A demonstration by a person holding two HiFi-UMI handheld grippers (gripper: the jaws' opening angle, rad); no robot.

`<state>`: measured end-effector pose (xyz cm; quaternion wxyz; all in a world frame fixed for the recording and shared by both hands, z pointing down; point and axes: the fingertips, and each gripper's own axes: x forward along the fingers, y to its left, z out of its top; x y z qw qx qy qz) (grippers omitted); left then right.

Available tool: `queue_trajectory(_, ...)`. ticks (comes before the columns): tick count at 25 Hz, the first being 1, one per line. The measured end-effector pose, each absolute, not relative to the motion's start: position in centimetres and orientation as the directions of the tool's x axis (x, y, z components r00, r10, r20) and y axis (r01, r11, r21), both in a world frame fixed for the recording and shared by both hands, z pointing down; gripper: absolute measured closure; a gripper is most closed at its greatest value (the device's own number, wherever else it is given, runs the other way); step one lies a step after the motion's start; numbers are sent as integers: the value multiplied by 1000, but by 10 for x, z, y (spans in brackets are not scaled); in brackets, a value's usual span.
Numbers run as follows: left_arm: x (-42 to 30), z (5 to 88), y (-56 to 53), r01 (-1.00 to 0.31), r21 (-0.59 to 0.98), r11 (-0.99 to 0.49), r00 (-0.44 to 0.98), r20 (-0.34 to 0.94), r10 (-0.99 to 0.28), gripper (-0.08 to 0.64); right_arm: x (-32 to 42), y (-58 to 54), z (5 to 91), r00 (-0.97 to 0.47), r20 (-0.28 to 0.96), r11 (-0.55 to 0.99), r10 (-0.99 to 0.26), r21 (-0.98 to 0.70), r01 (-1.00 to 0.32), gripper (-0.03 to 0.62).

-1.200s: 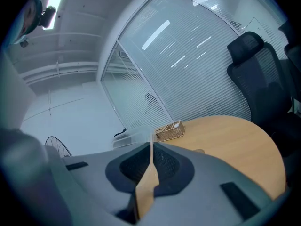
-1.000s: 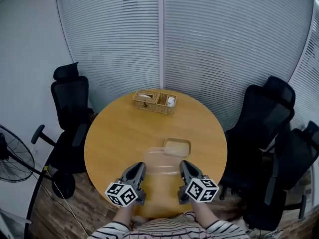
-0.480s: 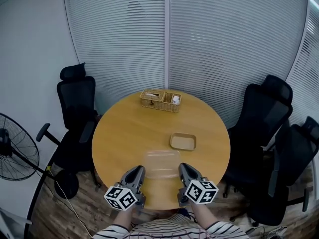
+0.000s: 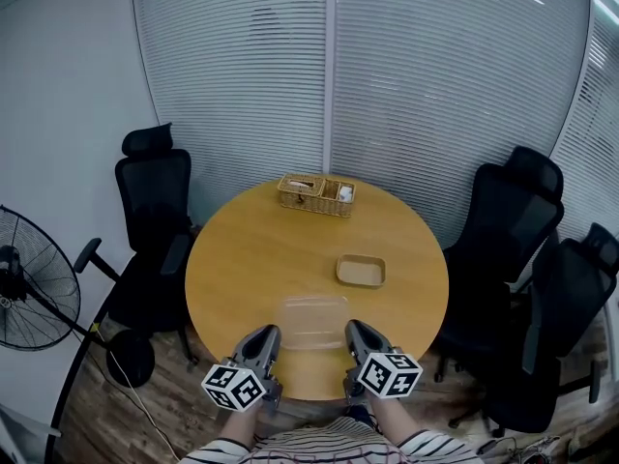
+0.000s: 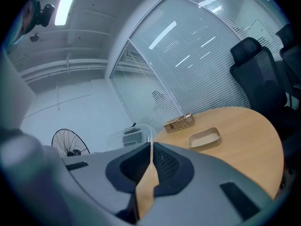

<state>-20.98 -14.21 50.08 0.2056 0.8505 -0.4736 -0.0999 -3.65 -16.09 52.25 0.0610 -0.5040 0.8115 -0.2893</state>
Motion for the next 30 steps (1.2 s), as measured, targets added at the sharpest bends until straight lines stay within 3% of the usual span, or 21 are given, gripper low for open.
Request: queue_trajectory(30,-227,511,-109,-757,462,-463,539,40,-841,515,-54,-125,531,-475,228,313,-850,-508,-803,554)
